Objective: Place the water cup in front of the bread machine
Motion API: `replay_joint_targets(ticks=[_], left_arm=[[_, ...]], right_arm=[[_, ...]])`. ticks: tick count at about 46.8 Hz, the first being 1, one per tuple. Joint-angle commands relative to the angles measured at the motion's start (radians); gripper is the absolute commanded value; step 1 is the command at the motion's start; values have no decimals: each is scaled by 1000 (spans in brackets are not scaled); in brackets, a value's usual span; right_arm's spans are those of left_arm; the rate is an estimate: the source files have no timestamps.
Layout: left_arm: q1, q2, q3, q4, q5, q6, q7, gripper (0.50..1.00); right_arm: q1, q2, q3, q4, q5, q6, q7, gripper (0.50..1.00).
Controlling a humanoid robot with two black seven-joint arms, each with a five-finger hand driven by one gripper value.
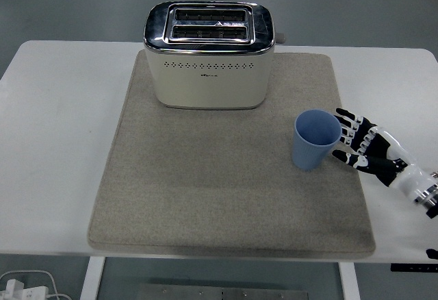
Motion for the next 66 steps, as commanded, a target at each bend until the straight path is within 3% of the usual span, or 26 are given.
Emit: replay_joint_targets(ticks=[1,66], left_arm=[[0,0,0,0,0,0,0,1000],[0,0,0,0,0,0,0,1000]], right_arm=[[-2,8,0,1,-7,-14,0,924],[3,100,-3,54,-48,-103,0,924]])
